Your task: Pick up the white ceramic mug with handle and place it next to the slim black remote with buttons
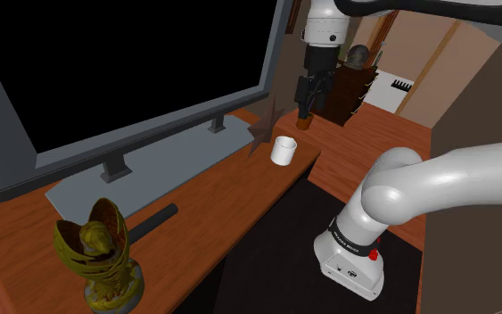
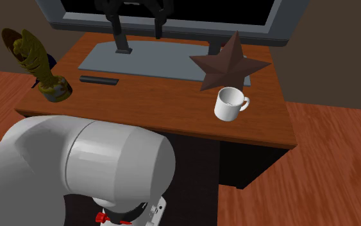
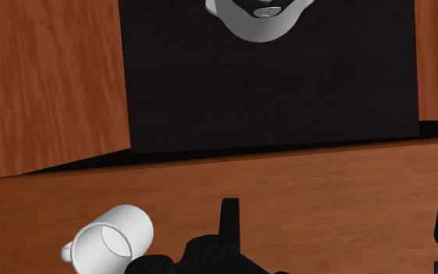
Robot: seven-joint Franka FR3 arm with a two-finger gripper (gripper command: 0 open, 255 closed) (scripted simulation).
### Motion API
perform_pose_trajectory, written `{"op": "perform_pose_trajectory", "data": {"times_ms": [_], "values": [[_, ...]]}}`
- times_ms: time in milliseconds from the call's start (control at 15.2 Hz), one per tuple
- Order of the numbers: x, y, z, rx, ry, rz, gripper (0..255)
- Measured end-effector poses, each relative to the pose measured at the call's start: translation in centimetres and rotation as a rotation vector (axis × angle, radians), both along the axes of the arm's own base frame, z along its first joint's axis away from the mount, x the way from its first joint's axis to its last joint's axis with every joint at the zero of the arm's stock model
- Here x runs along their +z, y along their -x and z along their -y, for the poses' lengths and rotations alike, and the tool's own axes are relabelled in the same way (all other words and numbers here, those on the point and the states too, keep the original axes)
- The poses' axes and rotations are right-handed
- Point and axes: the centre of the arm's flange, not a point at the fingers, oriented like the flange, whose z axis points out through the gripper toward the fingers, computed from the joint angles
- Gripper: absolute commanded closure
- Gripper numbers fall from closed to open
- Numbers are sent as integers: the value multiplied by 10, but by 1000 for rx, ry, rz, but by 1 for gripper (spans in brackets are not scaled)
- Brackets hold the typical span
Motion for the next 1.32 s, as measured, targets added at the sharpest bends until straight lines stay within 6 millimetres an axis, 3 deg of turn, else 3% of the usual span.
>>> {"op": "perform_pose_trajectory", "data": {"times_ms": [198, 1320], "values": [[-9, -3, 9, 0, -1, 9, 0], [-168, -61, 142, 11, -14, 148, 0]]}}
